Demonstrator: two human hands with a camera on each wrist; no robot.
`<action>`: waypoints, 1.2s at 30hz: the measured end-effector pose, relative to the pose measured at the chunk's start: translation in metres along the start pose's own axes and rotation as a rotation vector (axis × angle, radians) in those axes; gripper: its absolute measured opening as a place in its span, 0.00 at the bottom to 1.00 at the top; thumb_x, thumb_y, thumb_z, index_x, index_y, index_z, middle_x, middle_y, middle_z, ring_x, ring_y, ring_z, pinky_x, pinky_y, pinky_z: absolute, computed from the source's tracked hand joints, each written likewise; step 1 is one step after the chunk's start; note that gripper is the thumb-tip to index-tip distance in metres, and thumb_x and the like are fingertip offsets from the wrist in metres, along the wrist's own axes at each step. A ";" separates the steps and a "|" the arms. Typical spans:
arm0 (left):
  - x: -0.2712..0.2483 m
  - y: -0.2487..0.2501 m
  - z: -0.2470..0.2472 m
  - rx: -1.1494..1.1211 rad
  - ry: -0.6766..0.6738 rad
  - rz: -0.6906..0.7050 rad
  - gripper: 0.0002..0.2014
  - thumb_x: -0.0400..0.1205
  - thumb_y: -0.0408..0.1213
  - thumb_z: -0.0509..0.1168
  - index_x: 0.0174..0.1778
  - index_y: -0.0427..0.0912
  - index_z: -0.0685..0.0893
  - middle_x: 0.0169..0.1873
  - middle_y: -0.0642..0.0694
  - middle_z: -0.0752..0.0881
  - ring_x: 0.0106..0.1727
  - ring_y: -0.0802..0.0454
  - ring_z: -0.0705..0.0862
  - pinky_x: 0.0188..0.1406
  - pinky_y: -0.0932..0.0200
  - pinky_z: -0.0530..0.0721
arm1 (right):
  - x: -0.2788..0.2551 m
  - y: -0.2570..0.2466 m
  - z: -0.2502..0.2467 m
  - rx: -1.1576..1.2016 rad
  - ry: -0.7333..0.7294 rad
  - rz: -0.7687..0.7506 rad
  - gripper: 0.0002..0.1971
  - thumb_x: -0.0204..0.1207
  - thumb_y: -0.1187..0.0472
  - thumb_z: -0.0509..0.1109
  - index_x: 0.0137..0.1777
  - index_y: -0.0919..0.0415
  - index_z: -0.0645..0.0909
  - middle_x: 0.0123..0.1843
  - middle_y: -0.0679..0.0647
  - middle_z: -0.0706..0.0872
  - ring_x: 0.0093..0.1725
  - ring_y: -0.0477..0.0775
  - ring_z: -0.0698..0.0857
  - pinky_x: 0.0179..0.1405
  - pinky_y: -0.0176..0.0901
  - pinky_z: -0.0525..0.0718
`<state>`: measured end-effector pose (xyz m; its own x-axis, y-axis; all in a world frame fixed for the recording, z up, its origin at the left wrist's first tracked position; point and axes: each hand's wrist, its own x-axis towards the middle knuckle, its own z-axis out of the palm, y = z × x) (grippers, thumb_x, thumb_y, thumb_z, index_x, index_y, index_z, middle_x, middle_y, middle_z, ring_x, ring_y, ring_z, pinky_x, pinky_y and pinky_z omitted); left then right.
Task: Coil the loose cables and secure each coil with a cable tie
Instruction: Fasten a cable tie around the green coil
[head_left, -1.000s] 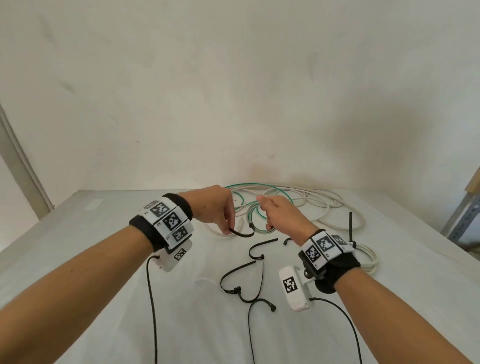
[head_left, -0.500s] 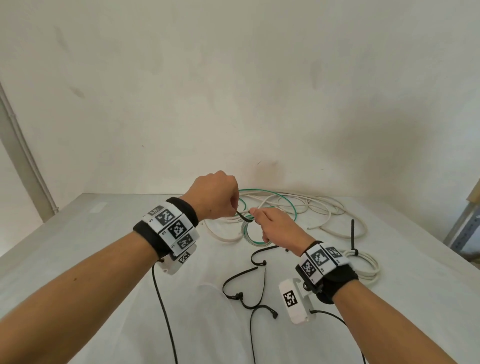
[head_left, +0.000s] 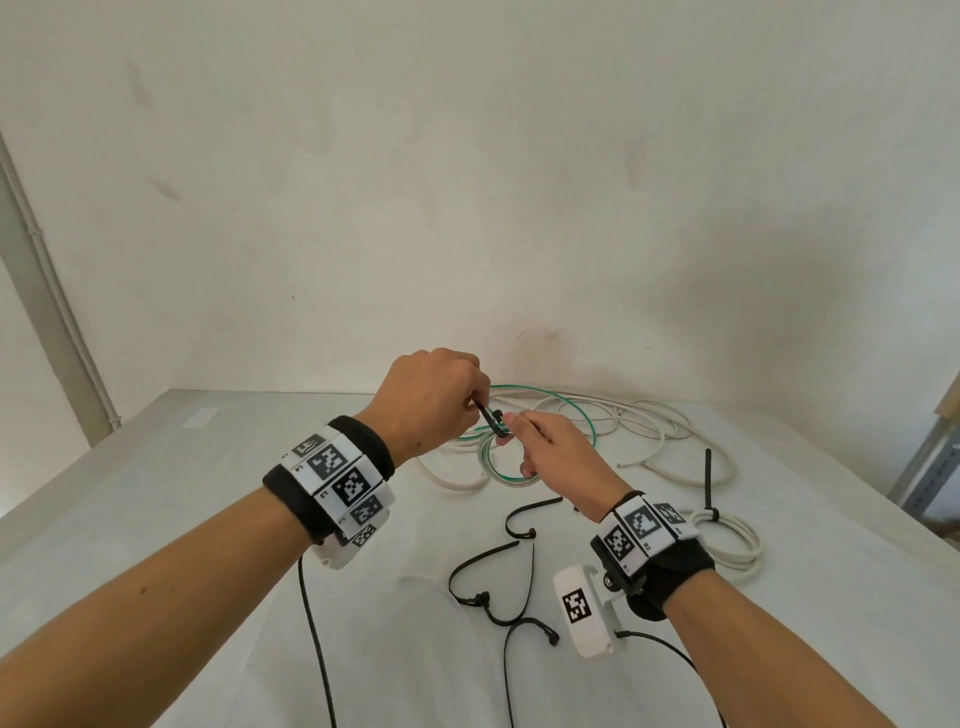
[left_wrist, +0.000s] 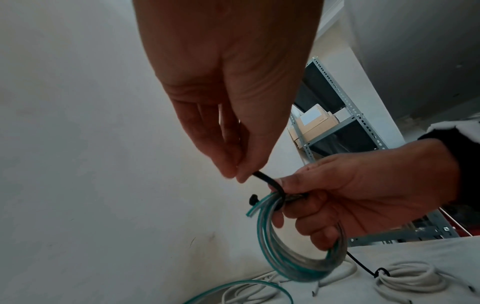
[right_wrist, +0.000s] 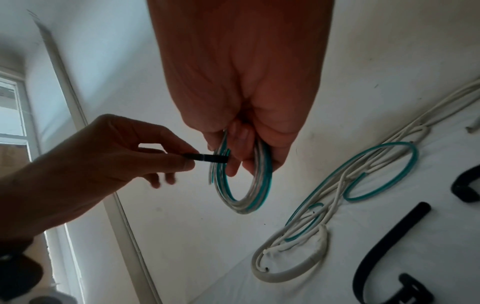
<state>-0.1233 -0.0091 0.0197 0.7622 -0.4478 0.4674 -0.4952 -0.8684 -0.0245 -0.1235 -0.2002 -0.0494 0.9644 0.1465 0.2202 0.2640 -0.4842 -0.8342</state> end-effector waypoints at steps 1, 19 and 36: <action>-0.001 -0.001 0.002 -0.031 0.023 0.011 0.09 0.82 0.36 0.67 0.51 0.52 0.92 0.41 0.57 0.82 0.43 0.46 0.85 0.34 0.56 0.76 | 0.000 -0.002 0.000 0.018 0.002 -0.004 0.21 0.91 0.47 0.61 0.52 0.62 0.88 0.22 0.37 0.79 0.29 0.50 0.79 0.42 0.48 0.79; 0.016 0.002 0.019 -1.309 0.230 -0.596 0.16 0.79 0.24 0.75 0.64 0.34 0.89 0.40 0.35 0.93 0.41 0.43 0.94 0.46 0.53 0.93 | 0.018 -0.011 -0.002 -0.094 0.095 -0.053 0.18 0.91 0.48 0.62 0.49 0.57 0.89 0.33 0.41 0.88 0.31 0.52 0.79 0.37 0.46 0.75; 0.010 -0.002 0.016 -1.191 0.010 -0.465 0.07 0.79 0.28 0.74 0.49 0.39 0.96 0.38 0.34 0.93 0.43 0.46 0.90 0.48 0.59 0.90 | 0.018 -0.013 -0.005 -0.215 0.202 -0.148 0.17 0.91 0.52 0.62 0.49 0.63 0.84 0.32 0.46 0.79 0.32 0.43 0.76 0.32 0.29 0.72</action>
<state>-0.1079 -0.0152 0.0102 0.9628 -0.1485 0.2258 -0.2542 -0.2139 0.9432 -0.1095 -0.1956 -0.0317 0.8933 0.0647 0.4448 0.3776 -0.6449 -0.6645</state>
